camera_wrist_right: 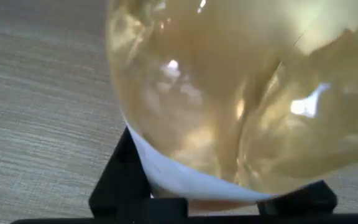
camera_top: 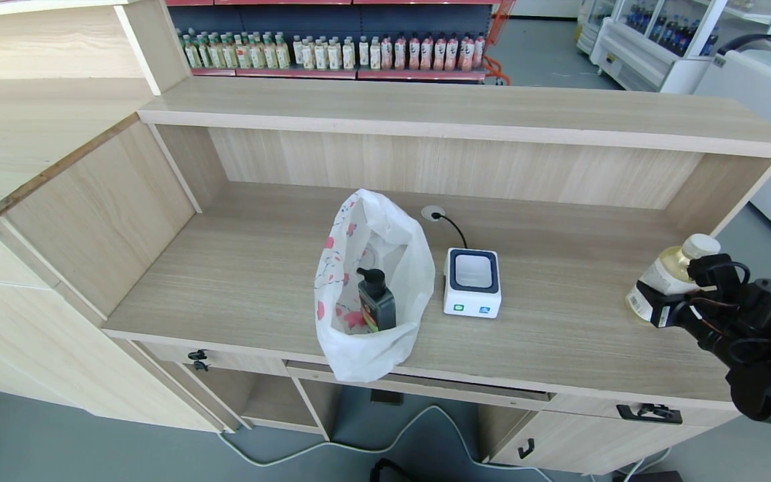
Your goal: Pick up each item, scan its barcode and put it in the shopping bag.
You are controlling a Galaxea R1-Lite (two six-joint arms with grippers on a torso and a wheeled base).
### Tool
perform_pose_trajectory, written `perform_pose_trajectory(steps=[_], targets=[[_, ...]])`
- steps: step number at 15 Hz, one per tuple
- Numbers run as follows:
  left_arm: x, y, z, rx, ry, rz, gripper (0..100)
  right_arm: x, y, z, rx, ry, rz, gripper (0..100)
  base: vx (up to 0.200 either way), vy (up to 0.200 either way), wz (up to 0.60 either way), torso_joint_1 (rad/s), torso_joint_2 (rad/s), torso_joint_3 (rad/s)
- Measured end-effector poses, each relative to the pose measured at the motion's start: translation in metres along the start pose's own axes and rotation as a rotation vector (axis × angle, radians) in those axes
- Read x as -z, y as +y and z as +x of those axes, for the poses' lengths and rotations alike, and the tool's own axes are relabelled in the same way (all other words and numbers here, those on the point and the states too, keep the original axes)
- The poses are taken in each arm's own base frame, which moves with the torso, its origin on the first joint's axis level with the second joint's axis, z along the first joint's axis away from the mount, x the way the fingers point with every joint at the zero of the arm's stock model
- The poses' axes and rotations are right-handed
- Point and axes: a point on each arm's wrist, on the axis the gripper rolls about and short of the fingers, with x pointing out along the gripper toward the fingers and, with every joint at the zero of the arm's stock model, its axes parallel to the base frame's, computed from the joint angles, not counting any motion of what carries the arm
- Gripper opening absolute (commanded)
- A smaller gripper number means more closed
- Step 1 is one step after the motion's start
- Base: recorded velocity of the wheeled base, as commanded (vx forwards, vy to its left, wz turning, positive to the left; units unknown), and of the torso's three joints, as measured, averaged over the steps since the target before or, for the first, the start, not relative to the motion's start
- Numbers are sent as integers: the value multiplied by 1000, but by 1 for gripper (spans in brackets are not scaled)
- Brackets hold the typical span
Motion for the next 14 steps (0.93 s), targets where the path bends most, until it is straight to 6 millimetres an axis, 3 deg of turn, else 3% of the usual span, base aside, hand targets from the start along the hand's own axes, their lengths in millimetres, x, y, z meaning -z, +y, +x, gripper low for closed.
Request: perform_pose_trajectory(steps=[9, 12, 14], targets=[[0, 0, 0, 0, 0, 0, 100, -9, -12, 1, 21, -39, 10, 0, 0, 0, 0, 0, 0, 0], [0, 0, 0, -1, 0, 0, 100, -35, -16, -4, -15, -85, 102, 0, 0, 0, 0, 0, 0, 0], [0, 0, 0, 0, 0, 0, 100, -66, -18, -17, -79, -66, 225, 0, 0, 0, 0, 0, 0, 0]])
